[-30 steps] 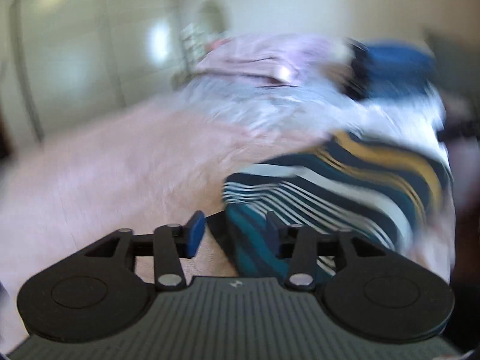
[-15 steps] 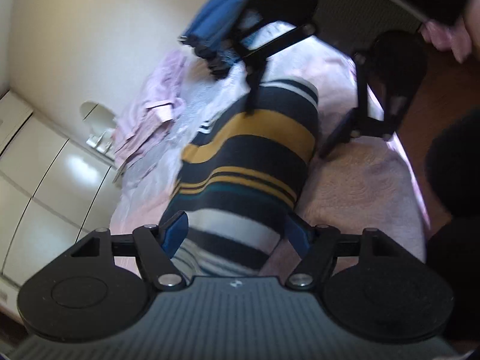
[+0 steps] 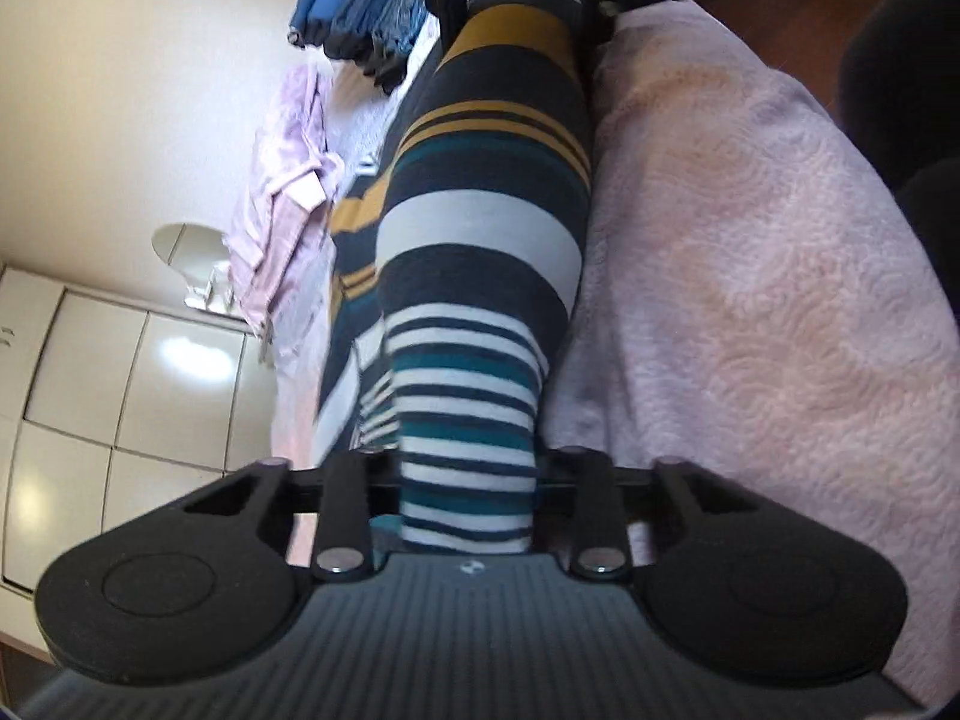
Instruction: Fold clothes
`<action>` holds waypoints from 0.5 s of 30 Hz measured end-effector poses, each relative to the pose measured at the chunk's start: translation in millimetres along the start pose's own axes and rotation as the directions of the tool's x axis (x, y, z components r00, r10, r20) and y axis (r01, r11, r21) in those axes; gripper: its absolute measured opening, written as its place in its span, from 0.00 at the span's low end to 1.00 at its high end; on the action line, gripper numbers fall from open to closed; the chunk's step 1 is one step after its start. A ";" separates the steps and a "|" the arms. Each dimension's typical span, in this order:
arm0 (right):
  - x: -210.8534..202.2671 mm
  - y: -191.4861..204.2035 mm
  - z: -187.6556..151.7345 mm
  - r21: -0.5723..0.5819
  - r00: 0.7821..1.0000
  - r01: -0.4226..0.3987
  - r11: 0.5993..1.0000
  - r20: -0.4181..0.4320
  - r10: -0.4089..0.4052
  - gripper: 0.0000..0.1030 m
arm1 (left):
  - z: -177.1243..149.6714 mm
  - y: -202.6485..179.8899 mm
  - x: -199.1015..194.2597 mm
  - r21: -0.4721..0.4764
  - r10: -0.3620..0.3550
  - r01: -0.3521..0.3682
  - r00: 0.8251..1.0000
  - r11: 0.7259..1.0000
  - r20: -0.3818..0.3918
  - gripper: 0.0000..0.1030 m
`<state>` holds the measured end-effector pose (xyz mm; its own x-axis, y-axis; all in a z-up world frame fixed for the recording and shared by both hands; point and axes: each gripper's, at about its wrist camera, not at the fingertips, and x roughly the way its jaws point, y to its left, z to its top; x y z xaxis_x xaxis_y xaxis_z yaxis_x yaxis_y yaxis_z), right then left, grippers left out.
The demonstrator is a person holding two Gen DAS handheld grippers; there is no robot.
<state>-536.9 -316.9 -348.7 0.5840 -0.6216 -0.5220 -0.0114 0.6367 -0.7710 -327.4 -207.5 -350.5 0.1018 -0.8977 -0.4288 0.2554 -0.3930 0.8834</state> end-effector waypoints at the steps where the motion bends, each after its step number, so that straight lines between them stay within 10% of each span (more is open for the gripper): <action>1: 1.8 6.4 2.9 -0.026 1.000 0.012 1.000 -0.006 -0.012 0.54 | -0.7 -0.9 0.3 -0.010 -0.003 0.003 1.000 1.000 -0.010 0.21; 9: 28.3 21.7 10.3 -0.132 0.991 0.130 0.983 0.036 -0.126 0.64 | -15.5 65.1 -13.6 -0.416 -0.153 0.157 0.987 0.896 0.044 0.19; 15: 38.4 -17.9 -0.6 -0.054 0.994 0.110 0.992 0.015 -0.109 0.54 | 9.1 47.7 -52.5 -0.349 -0.164 0.183 0.983 0.919 0.084 0.20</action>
<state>-514.7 -352.5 -355.2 0.5936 -0.6807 -0.4293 0.0087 0.5388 -0.8424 -329.3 -181.0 -284.1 -0.0223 -0.8346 -0.5504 0.5888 -0.4559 0.6674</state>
